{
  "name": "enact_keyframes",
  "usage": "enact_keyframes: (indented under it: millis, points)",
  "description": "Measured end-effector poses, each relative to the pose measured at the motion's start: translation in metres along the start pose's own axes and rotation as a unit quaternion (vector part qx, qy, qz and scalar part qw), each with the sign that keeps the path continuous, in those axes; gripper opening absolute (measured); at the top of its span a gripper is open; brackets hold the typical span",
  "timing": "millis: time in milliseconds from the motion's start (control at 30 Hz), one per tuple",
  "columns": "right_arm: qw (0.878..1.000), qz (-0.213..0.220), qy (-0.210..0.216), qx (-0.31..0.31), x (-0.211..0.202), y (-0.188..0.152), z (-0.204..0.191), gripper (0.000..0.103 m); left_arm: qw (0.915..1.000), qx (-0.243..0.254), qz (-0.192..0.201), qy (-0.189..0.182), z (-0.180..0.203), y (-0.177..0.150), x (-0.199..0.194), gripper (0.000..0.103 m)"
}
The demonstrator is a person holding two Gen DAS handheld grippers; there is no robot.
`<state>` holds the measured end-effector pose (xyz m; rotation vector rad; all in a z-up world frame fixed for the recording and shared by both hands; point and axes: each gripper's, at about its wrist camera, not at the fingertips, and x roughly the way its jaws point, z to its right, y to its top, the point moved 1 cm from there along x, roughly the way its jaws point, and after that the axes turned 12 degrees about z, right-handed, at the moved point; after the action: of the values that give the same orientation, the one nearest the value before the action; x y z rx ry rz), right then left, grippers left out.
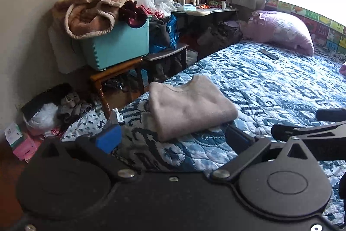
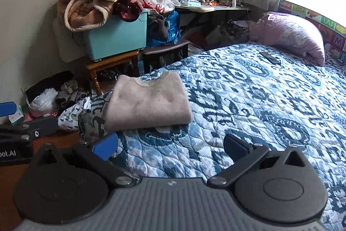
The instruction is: Fold clothes
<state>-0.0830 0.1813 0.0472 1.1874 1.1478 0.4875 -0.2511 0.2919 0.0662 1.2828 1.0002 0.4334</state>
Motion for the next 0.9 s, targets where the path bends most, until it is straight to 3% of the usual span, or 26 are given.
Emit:
enact_keyframes:
  millis: [233,900]
  points:
    - [1.0,-0.003,-0.005,-0.003,0.003,-0.001,-0.003,0.103,0.9998,-0.009,-0.019,0.007,0.002,-0.002,0.01,0.103]
    - [1.0,-0.014,-0.007,0.008,0.015,0.0,0.003,0.103,0.9998,-0.011,-0.014,0.007,0.001,0.002,0.02,0.103]
